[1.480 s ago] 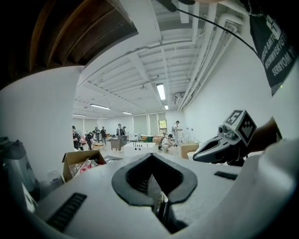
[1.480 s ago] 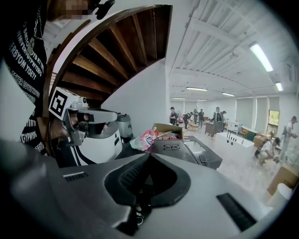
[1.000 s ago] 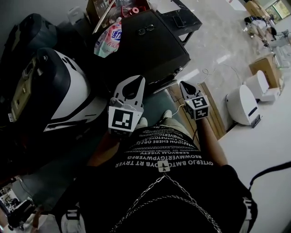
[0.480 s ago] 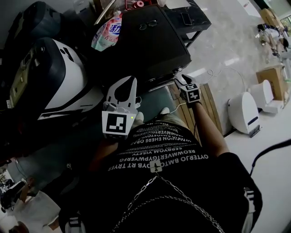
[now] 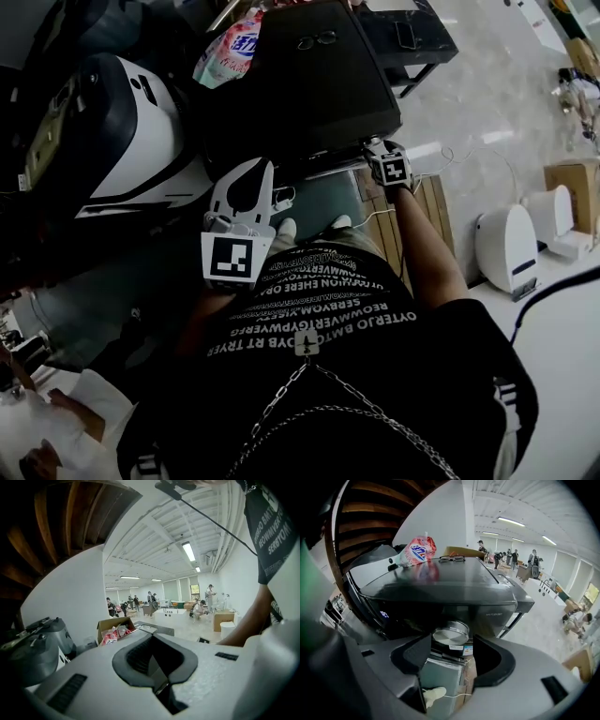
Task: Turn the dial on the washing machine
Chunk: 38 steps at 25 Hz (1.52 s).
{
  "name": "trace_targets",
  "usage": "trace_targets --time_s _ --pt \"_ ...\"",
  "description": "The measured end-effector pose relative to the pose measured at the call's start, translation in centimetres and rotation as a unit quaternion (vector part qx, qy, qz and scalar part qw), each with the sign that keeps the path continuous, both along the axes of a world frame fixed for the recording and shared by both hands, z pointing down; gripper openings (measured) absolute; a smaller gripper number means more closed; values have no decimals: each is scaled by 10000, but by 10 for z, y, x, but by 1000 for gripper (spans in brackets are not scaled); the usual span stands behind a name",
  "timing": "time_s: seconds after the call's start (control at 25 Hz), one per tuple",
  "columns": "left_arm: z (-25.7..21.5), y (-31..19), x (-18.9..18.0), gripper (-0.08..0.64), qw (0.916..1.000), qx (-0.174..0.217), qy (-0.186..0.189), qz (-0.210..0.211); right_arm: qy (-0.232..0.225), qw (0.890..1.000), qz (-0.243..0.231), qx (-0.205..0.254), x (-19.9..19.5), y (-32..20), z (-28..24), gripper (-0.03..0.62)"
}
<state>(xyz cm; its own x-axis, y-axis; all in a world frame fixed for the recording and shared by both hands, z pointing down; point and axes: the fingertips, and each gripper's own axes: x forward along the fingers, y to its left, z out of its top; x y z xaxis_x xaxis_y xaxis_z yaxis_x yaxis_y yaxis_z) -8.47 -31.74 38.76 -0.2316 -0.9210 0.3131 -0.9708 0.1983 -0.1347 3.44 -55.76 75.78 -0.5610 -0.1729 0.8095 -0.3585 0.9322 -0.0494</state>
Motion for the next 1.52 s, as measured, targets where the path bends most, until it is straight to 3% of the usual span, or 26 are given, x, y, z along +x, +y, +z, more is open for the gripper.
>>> trace_targets --time_s 0.32,0.48,0.64,0.72,0.88,1.08,1.2,1.52 --pt "5 -3 13 6 9999 -108 -92 -54 117 9992 -187 -335 -3 0 19 270" --pt "10 0 16 6 9998 -154 -78 -123 -425 9921 -42 -1178 -8 1 17 268" --pt "11 2 19 6 9995 -246 -90 -181 -955 9718 262 -2139 -9 9 13 270" --pt "10 1 20 6 9995 -244 -96 -179 -932 9750 178 -2011 -8 7 12 272" --pt "9 1 20 6 9995 -220 -130 -171 -677 9949 -69 -751 -9 -7 9 272" --pt "9 6 13 6 9994 -181 -89 -268 -44 9996 -276 106 -11 -3 3 261" --pt "9 5 11 6 9995 -172 -113 -241 -27 9999 -133 -47 -11 -5 7 261" --pt "14 3 11 6 9997 -179 -44 -159 -743 9897 17 -1223 -12 -6 7 259"
